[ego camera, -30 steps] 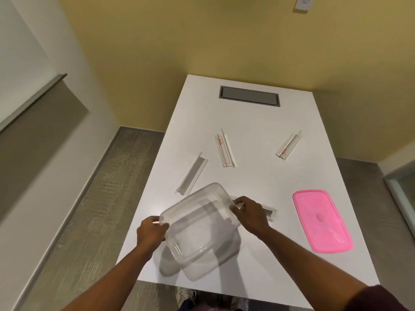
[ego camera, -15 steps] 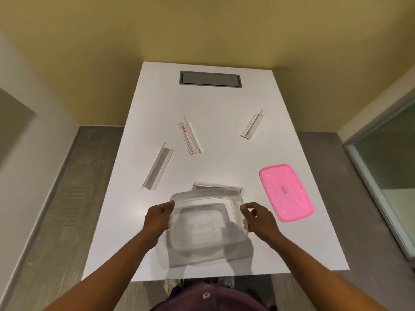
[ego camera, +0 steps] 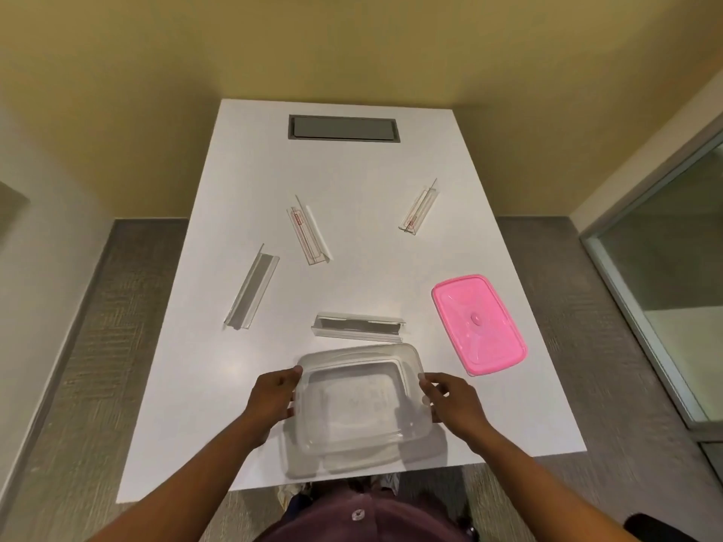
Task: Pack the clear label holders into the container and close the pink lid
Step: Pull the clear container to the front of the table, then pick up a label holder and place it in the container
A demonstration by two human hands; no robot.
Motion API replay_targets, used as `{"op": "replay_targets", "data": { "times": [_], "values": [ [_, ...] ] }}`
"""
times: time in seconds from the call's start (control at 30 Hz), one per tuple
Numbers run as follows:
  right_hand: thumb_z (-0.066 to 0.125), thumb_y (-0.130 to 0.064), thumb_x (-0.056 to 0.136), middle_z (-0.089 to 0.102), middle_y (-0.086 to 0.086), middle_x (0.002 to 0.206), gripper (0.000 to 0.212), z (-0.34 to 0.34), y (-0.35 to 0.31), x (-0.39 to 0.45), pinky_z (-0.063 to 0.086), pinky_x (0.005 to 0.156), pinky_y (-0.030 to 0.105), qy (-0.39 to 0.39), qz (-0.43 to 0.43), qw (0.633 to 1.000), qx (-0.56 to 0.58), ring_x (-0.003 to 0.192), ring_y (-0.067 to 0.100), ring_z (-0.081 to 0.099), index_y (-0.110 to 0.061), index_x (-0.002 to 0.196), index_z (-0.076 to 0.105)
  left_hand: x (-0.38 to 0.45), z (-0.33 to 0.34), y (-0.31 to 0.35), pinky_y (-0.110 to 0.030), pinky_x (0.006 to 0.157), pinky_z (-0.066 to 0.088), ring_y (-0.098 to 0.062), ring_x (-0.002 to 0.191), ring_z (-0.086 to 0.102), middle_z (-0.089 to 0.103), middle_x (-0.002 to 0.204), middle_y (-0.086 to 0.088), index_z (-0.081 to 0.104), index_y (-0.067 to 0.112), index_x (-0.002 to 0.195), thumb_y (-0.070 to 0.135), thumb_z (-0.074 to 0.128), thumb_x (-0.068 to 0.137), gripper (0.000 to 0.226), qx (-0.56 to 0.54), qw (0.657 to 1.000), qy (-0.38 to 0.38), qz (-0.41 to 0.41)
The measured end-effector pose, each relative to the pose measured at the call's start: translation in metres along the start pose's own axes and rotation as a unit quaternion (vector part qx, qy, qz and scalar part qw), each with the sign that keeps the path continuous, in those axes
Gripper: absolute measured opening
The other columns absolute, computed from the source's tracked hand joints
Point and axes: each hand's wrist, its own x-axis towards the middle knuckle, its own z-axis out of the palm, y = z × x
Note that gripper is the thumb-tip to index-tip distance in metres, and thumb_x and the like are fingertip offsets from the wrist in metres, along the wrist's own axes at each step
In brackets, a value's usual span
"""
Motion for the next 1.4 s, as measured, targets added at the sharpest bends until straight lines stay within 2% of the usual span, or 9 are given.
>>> {"op": "replay_targets", "data": {
  "times": [0.27, 0.47, 0.8, 0.93, 1.03, 1.1, 1.2, 1.33, 1.4],
  "values": [
    [0.062, -0.048, 0.095, 0.074, 0.001, 0.082, 0.027, 0.003, 0.004, 0.002, 0.066, 0.067, 0.038, -0.013, 0.016, 1.0, 0.01, 0.068, 0.021, 0.075, -0.031, 0.114, 0.071, 0.013, 0.003, -0.008, -0.043, 0.082, 0.061, -0.033, 0.1, 0.069, 0.073, 0.109, -0.014, 0.075, 0.018, 0.105, 0.042, 0.063, 0.096, 0.028, 0.008, 1.0, 0.007, -0.017],
    [0.064, -0.043, 0.096, 0.074, 0.001, 0.081, 0.026, 0.006, 0.01, 0.003, 0.065, 0.066, 0.035, -0.019, 0.019, 1.0, 0.008, 0.067, 0.021, 0.074, -0.029, 0.116, 0.07, 0.015, 0.004, -0.012, -0.045, 0.085, 0.059, -0.034, 0.1, 0.069, 0.073, 0.109, -0.015, 0.074, 0.02, 0.108, 0.044, 0.061, 0.096, 0.03, 0.022, 0.999, 0.011, -0.031],
    [0.06, -0.047, 0.097, 0.073, -0.001, 0.093, 0.033, 0.009, 0.017, 0.007, 0.064, 0.063, 0.027, -0.041, 0.038, 0.998, -0.011, 0.077, 0.019, 0.074, -0.028, 0.124, 0.064, 0.011, 0.006, -0.002, -0.034, 0.074, 0.055, -0.022, 0.084, 0.065, 0.071, 0.09, -0.001, 0.074, 0.02, 0.109, 0.044, 0.059, 0.098, 0.03, 0.033, 0.999, 0.009, -0.015],
    [0.057, -0.053, 0.097, 0.072, -0.007, 0.1, 0.031, 0.006, 0.015, 0.012, 0.065, 0.076, 0.037, -0.045, 0.042, 0.998, -0.013, 0.083, 0.018, 0.074, -0.034, 0.121, 0.061, 0.012, 0.005, -0.001, -0.04, 0.083, 0.055, -0.02, 0.081, 0.058, 0.065, 0.085, 0.0, 0.073, 0.021, 0.111, 0.048, 0.056, 0.098, 0.035, 0.059, 0.998, 0.011, -0.009],
    [0.052, -0.055, 0.098, 0.07, -0.006, 0.11, 0.027, -0.002, 0.006, 0.025, 0.062, 0.087, 0.044, -0.021, 0.05, 0.998, 0.009, 0.095, 0.017, 0.07, -0.036, 0.117, 0.058, 0.013, 0.001, -0.002, -0.041, 0.096, 0.049, -0.017, 0.096, 0.057, 0.064, 0.102, 0.005, 0.07, 0.023, 0.112, 0.057, 0.049, 0.098, 0.042, 0.092, 0.996, 0.016, 0.004],
    [0.052, -0.054, 0.099, 0.07, -0.006, 0.107, 0.025, -0.009, -0.005, 0.039, 0.06, 0.09, 0.048, -0.006, 0.055, 0.998, 0.026, 0.096, 0.018, 0.07, -0.034, 0.113, 0.059, 0.016, 0.0, 0.003, -0.036, 0.094, 0.044, -0.018, 0.104, 0.056, 0.063, 0.11, 0.005, 0.065, 0.026, 0.104, 0.06, 0.045, 0.098, 0.04, 0.099, 0.994, 0.039, 0.005],
    [0.059, -0.045, 0.098, 0.074, 0.0, 0.096, 0.019, -0.017, -0.027, 0.063, 0.061, 0.083, 0.05, -0.001, 0.066, 0.996, 0.057, 0.09, 0.026, 0.072, -0.028, 0.104, 0.065, 0.028, -0.001, 0.017, -0.036, 0.09, 0.042, -0.024, 0.101, 0.057, 0.066, 0.107, -0.005, 0.063, 0.022, 0.088, 0.057, 0.045, 0.099, 0.04, 0.088, 0.993, 0.078, -0.003],
    [0.063, -0.034, 0.096, 0.073, 0.009, 0.097, 0.022, -0.016, -0.05, 0.095, 0.06, 0.081, 0.046, -0.012, 0.092, 0.992, 0.088, 0.083, 0.024, 0.067, -0.016, 0.106, 0.068, 0.052, 0.004, 0.044, -0.046, 0.105, 0.044, -0.036, 0.118, 0.061, 0.069, 0.118, -0.02, 0.067, 0.008, 0.1, 0.041, 0.053, 0.101, 0.036, 0.06, 0.995, 0.081, 0.004],
    [0.064, -0.032, 0.096, 0.071, 0.008, 0.09, 0.023, -0.012, -0.059, 0.107, 0.058, 0.075, 0.042, -0.017, 0.11, 0.989, 0.101, 0.078, 0.021, 0.063, -0.01, 0.1, 0.068, 0.062, 0.008, 0.06, -0.046, 0.106, 0.045, -0.037, 0.119, 0.06, 0.069, 0.12, -0.019, 0.068, 0.007, 0.103, 0.037, 0.057, 0.1, 0.032, 0.062, 0.995, 0.075, 0.009]
  ]
}}
